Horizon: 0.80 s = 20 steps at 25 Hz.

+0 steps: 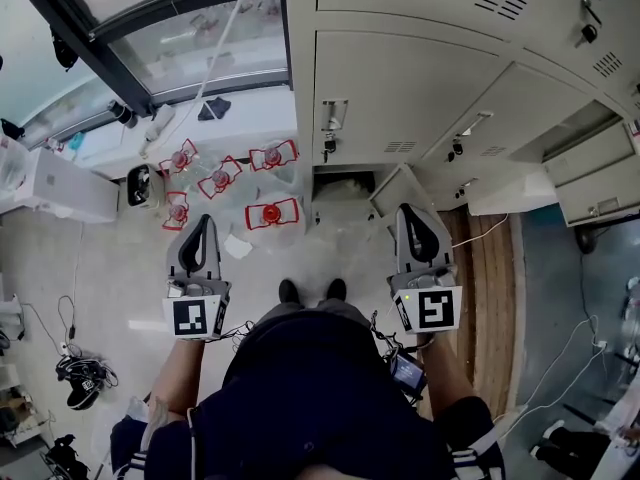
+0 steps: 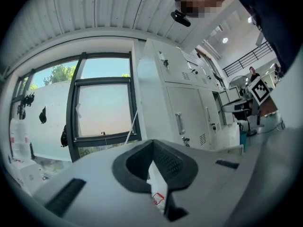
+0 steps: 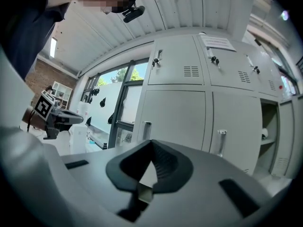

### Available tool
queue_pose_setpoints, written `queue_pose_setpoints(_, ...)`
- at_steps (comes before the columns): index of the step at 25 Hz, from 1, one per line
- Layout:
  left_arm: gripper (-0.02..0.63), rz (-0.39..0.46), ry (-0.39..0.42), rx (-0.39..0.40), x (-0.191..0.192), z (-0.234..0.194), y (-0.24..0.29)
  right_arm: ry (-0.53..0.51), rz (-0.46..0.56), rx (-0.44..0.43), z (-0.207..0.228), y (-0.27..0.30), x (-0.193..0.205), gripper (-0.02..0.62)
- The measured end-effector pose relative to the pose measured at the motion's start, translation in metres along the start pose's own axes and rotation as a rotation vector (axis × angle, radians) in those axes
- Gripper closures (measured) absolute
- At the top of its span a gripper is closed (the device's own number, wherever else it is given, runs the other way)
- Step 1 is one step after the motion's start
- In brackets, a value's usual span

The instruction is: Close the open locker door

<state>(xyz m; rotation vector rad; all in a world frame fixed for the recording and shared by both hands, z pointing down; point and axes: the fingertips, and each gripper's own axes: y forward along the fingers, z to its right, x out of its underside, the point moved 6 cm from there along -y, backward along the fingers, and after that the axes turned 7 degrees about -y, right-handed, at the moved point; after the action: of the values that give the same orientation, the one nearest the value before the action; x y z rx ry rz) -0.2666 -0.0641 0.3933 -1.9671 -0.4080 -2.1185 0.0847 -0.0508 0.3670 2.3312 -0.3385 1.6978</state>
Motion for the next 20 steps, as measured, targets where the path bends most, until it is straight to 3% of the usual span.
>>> queue_pose_setpoints(12, 0.603, 0.002, -0.015, 0.01, 0.001, 0.007, -0.013, 0.037, -0.043, 0.039, 0.004, -0.022, 0.011, 0.595)
queue_pose_setpoints(20, 0.603, 0.0, -0.033, -0.02, 0.005, 0.01, -0.013, -0.03, -0.07, 0.022, -0.004, -0.02, 0.017, 0.597)
